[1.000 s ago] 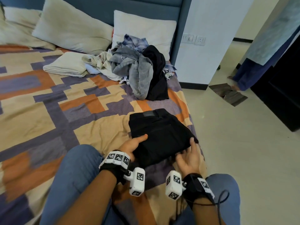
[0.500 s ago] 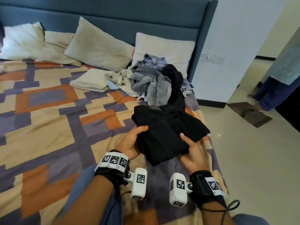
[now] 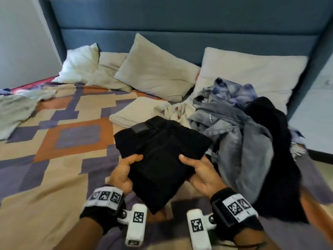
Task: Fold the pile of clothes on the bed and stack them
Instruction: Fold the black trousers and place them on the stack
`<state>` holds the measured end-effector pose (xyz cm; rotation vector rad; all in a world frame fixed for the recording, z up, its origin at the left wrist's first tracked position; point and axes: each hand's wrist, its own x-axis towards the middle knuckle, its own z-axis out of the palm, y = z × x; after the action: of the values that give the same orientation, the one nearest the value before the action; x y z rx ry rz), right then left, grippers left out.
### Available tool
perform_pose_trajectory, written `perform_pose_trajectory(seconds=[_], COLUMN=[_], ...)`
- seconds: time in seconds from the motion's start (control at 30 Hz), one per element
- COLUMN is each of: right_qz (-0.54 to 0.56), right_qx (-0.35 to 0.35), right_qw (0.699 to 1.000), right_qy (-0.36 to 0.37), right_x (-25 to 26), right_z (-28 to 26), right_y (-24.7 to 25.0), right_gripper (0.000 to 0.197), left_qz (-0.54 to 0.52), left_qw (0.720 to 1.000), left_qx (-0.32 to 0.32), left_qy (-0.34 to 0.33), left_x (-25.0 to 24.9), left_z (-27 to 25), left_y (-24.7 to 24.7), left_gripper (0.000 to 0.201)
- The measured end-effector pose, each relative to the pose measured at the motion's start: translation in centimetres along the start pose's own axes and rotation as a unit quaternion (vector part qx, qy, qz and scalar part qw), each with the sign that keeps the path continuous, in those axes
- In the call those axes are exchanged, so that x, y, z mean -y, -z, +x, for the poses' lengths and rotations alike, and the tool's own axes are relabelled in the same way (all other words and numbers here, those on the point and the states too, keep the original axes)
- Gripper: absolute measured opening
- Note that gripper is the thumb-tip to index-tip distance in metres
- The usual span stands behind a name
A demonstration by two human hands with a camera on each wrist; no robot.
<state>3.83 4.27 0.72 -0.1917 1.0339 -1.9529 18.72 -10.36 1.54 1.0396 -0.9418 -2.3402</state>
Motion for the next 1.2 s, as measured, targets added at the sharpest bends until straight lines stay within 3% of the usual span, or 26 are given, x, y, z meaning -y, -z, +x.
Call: perform_pose_trajectory(seconds=[0.1,0.3,0.43,0.57,0.63,0.73,0.83,0.93,1.03,1.07,1.1,1.2], right_qz=[-0.036,-0.058,-0.058,-0.116,-0.143,-0.248,-0.429,-0.537,-0.515,-0.509,-0.506,-0.521], right_qx=[0.0,0.056,0.058,0.023,-0.023,-0.051,-0.048,-0.085,-0.062,-0.04,0.006,0.08], right_qw=[0.999,0.996,0.996,0.993,0.989,0.963,0.891,0.829,0.844,0.849,0.85,0.841], right_qy=[-0.012,0.038,0.039,0.018,0.016,0.093,0.143,0.127,0.138,0.139,0.145,0.124], right_x=[1.2,3.7,4.0,1.9,1.0,0.1,0.2,1.3,2.1,3.4,3.0,2.9], right_z=[9.1,23.9,31.2,35.8,36.6,37.8,37.0,34.0,30.6,26.6,26.1,21.3], right_y=[-2.7,-10.5,-13.1,-9.3,-6.2,-3.7,-3.2,-2.4,-1.5,-0.6,-1.1,-1.3], right_gripper=[0.057,0.053,0.055,0.044,0.036,0.042,0.046,0.051,0.045,0.041,0.036,0.025], left_qz=[0.002,-0.004,0.026,0.067,0.085,0.097,0.125,0.107,0.123,0.16,0.185,0.34], left_qw=[0.997,0.983,0.988,0.994,0.989,0.964,0.952,0.961,0.969,0.967,0.963,0.92], left_qx=[-0.032,-0.04,-0.014,-0.021,-0.053,-0.14,-0.192,-0.17,-0.13,-0.12,-0.125,-0.132], left_qy=[-0.076,-0.179,-0.152,-0.079,-0.112,-0.205,-0.205,-0.19,-0.169,-0.157,-0.151,-0.143], left_x=[-5.1,-16.8,-21.8,-19.1,-15.3,-11.3,-9.7,-9.1,-8.7,-6.8,-6.7,-4.1], left_z=[6.6,17.4,23.0,27.6,29.7,31.4,33.5,33.0,29.0,26.2,25.5,21.4], left_y=[-0.6,-1.5,-1.7,-0.6,0.7,3.1,4.9,4.9,3.5,1.9,2.2,1.3], left_gripper=[0.028,0.041,0.048,0.034,0.032,0.057,0.08,0.082,0.088,0.091,0.096,0.113])
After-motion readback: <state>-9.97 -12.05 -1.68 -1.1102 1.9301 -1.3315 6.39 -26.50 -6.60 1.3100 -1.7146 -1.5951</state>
